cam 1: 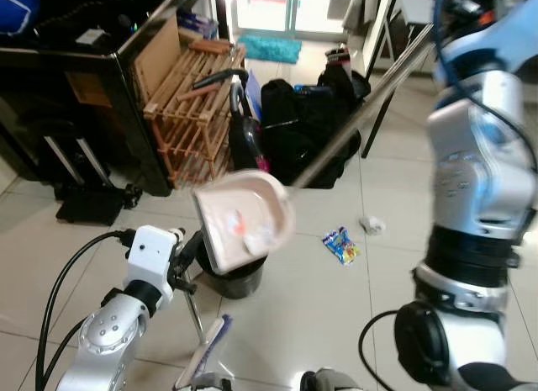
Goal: Sweep floor
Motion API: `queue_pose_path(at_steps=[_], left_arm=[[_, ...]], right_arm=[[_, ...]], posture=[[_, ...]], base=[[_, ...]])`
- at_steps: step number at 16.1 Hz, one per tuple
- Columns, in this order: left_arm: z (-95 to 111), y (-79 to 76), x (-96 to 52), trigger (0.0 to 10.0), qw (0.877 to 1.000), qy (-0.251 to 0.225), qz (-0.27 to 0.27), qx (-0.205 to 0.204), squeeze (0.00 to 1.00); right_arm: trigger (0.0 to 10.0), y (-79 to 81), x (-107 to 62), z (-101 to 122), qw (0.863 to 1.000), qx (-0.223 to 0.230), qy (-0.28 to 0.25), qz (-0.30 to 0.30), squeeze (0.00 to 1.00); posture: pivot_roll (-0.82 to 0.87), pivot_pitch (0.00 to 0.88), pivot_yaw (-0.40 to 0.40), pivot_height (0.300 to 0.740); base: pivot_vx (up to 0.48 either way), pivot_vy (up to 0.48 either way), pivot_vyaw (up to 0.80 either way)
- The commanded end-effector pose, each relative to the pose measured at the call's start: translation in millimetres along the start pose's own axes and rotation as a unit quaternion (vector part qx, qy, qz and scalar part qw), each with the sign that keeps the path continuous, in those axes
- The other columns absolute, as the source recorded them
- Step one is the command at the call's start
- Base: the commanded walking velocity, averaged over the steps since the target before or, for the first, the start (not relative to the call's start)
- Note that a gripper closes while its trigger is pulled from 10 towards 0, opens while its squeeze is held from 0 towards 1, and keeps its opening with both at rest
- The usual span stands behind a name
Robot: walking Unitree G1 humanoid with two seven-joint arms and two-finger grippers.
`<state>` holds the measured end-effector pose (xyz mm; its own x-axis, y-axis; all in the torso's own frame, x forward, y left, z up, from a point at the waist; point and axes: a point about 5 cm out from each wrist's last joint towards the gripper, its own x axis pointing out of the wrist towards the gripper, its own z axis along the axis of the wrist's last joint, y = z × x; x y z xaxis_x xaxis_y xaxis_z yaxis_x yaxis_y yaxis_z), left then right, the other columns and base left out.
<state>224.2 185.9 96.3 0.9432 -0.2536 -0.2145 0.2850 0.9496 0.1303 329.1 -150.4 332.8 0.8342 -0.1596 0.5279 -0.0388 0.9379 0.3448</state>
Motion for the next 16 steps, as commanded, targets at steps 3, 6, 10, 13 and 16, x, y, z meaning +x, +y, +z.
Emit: queue_pose_path(at_steps=[3,6,10,13,16], left_arm=[[6.0,1.5,-3.7,10.0,1.000,-0.013,0.002,0.011,0.00],[7.8,3.1,-4.3,10.0,1.000,-0.015,0.008,0.009,0.00],[10.5,3.3,-0.1,10.0,1.000,-0.016,0.005,0.011,0.00],[12.3,4.0,-0.6,10.0,1.000,-0.019,0.005,0.015,0.00],[12.2,3.4,-3.5,10.0,1.000,-0.018,0.005,0.016,0.00]], right_arm=[[10.0,4.9,0.4,-3.3,0.999,-0.003,-0.036,0.007,0.00],[10.0,10.7,0.3,-8.6,0.999,0.002,-0.049,0.013,0.00],[10.0,12.6,1.8,-10.9,0.997,0.000,-0.082,0.013,0.00],[10.0,24.1,4.0,-7.0,0.991,-0.010,-0.128,0.045,0.00],[10.0,47.4,0.5,-6.0,0.978,-0.031,-0.172,0.115,0.00]], posture=[[0.01,0.114,-0.013,0.740],[0.01,0.118,-0.015,0.740],[0.01,0.127,-0.009,0.740],[0.02,0.134,-0.011,0.740],[0.03,0.138,-0.018,0.740]], base=[[0.000,0.000,0.00],[0.000,0.000,0.00],[0.000,0.000,0.00],[0.000,0.000,0.00],[0.000,0.000,0.00]])
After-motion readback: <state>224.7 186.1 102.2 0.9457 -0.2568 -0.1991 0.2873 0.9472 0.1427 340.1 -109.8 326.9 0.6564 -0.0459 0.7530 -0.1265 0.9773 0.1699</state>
